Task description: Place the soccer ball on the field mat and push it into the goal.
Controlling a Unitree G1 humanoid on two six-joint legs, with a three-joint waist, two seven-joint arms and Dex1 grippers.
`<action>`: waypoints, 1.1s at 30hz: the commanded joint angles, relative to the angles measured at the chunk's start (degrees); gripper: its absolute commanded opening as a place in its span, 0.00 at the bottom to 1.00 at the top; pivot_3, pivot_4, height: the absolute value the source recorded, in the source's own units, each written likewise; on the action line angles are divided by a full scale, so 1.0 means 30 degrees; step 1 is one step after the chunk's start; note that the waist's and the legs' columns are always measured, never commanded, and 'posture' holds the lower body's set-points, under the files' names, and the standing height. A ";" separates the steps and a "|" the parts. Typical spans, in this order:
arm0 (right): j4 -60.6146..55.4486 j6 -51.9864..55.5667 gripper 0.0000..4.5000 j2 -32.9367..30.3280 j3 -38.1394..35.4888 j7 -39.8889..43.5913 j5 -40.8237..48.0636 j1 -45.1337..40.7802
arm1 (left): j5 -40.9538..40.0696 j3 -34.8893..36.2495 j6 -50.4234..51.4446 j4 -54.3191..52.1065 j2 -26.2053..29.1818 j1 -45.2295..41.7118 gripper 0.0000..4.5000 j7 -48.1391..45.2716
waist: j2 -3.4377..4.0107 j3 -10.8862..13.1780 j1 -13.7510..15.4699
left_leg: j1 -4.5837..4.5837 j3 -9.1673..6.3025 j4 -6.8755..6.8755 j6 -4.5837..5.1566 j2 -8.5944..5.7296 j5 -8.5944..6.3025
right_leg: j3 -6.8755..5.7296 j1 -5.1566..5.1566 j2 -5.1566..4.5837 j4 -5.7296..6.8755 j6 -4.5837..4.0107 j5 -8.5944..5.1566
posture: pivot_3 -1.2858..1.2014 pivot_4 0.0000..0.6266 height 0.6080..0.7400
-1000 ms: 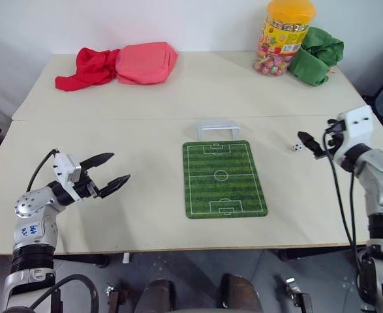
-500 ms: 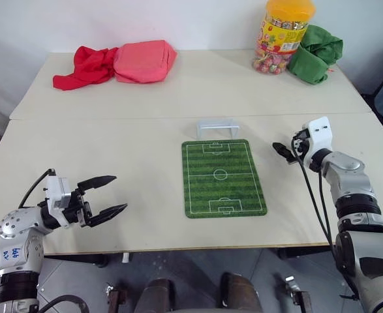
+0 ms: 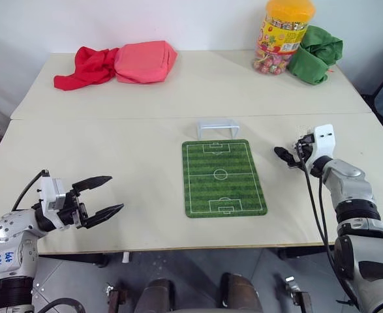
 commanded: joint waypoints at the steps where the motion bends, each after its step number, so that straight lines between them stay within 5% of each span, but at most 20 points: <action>1: -0.0570 0.0057 0.73 0.0030 -0.0548 -0.0297 0.0297 0.0332 | -0.0223 0.0268 -0.0341 -0.0231 0.0180 -0.0285 1.00 -0.0003 | 0.0000 0.0000 0.0006 | 0.0000 0.0000 0.0006 0.0000 0.0000 0.0000 | 0.0001 0.0001 0.0000 0.0003 -0.0001 0.0000 | 0.52 0.24 1.00; 8: -0.2413 0.0445 0.19 -0.0333 -0.0956 -0.0489 0.0537 0.0584 | -0.0279 0.0002 -0.0822 0.0180 -0.0032 -0.0463 1.00 -0.0663 | 0.0000 0.0000 0.0001 | 0.0000 0.0003 0.0018 0.0000 0.0000 0.0000 | 0.0007 0.0000 0.0000 0.0012 -0.0004 0.0002 | 0.52 0.24 1.00; 17: -1.4433 0.6459 0.19 -0.0883 0.0796 0.1198 0.1884 0.3182 | 0.0135 -0.1165 -0.1532 0.2874 0.0178 -0.2317 1.00 -0.3339 | 0.0023 0.0013 0.0051 | -0.0011 0.0002 0.0031 0.0000 0.0002 0.0000 | 0.0014 -0.0021 0.0003 0.0034 -0.0004 0.0003 | 0.52 0.24 1.00; 21: -2.0862 1.0126 0.19 -0.2320 0.4846 0.3921 0.2321 0.4314 | 0.0645 -0.1888 -0.2466 0.4956 0.0112 -0.3903 1.00 -0.4652 | 0.0021 0.0013 0.0051 | -0.0013 0.0009 0.0035 -0.0001 0.0005 -0.0001 | 0.0023 -0.0040 0.0007 0.0049 -0.0007 0.0004 | 0.52 0.24 1.00; 33: -2.6023 1.2877 0.19 -0.2042 1.0261 0.6507 0.3600 0.4313 | 0.0975 -0.2586 -0.4255 0.5551 -0.0156 -0.2772 1.00 -0.5484 | -0.0025 0.0027 -0.0016 | -0.0027 0.0014 0.0106 0.0000 0.0006 -0.0031 | 0.0047 -0.0052 0.0010 0.0082 -0.0009 0.0006 | 0.52 0.24 1.00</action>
